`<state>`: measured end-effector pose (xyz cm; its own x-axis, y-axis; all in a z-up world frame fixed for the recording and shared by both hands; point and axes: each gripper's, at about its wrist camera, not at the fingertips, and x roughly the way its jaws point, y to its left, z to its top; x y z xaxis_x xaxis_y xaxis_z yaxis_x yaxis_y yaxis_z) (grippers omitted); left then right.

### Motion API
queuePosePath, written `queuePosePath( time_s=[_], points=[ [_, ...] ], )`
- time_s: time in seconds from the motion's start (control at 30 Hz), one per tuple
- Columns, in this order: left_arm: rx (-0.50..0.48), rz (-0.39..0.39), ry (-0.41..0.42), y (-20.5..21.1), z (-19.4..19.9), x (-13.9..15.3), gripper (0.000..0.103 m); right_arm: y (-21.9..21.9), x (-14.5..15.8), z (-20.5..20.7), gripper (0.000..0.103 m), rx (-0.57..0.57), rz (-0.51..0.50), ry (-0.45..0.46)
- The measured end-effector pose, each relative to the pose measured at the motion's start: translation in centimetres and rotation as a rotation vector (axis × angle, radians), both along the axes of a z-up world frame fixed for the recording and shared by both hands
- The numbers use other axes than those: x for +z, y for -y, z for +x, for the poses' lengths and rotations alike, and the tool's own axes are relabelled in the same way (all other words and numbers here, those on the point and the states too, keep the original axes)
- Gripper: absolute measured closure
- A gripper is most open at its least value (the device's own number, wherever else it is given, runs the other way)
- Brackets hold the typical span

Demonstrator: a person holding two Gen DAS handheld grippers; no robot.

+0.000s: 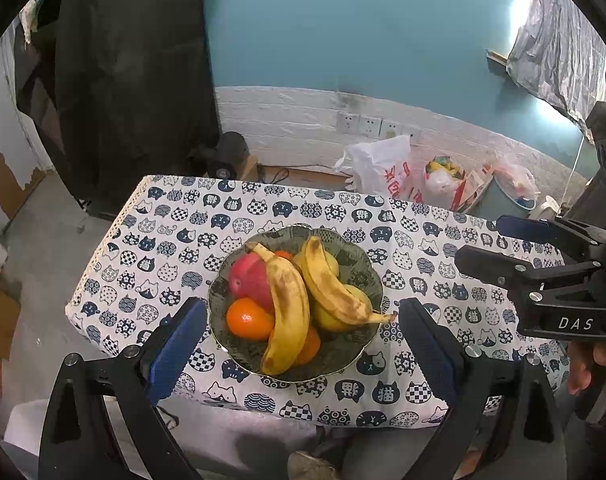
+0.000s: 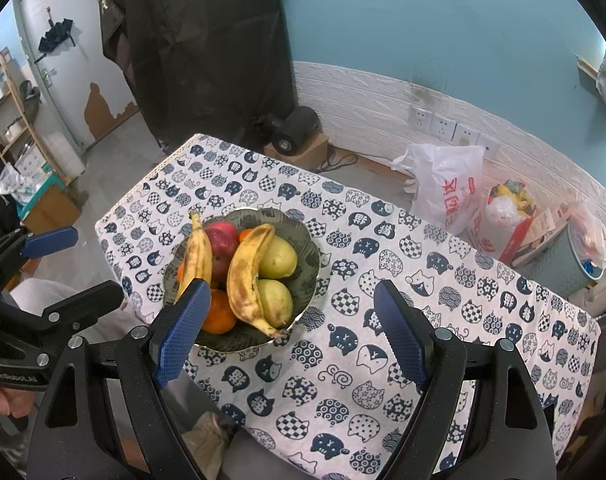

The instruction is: Organize fruits

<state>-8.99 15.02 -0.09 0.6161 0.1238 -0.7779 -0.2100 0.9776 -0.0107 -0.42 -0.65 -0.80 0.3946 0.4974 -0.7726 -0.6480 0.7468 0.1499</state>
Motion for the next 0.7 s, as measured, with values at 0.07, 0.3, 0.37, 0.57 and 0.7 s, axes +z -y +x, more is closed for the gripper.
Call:
queuePosePath(
  time_s=[0.07,0.3,0.37,0.57,0.7],
  points=[
    [-0.002,0.005,0.003,0.13,0.02,0.09,0.005,0.00,0.01,-0.01,0.020,0.001,0.000,0.000],
    [0.003,0.010,0.006,0.15,-0.01,0.24,0.005,0.00,0.04,-0.04,0.020,0.002,0.001,0.000],
    [0.004,0.012,0.005,0.17,-0.02,0.18,0.005,0.00,0.03,-0.02,0.020,0.002,0.000,0.001],
    [0.002,0.011,0.004,0.45,-0.10,0.16,0.005,-0.02,0.05,-0.04,0.020,0.000,0.000,0.000],
    [0.002,0.010,0.001,0.52,-0.08,0.08,0.005,-0.04,0.08,-0.05,0.020,0.002,0.000,0.001]
  ],
)
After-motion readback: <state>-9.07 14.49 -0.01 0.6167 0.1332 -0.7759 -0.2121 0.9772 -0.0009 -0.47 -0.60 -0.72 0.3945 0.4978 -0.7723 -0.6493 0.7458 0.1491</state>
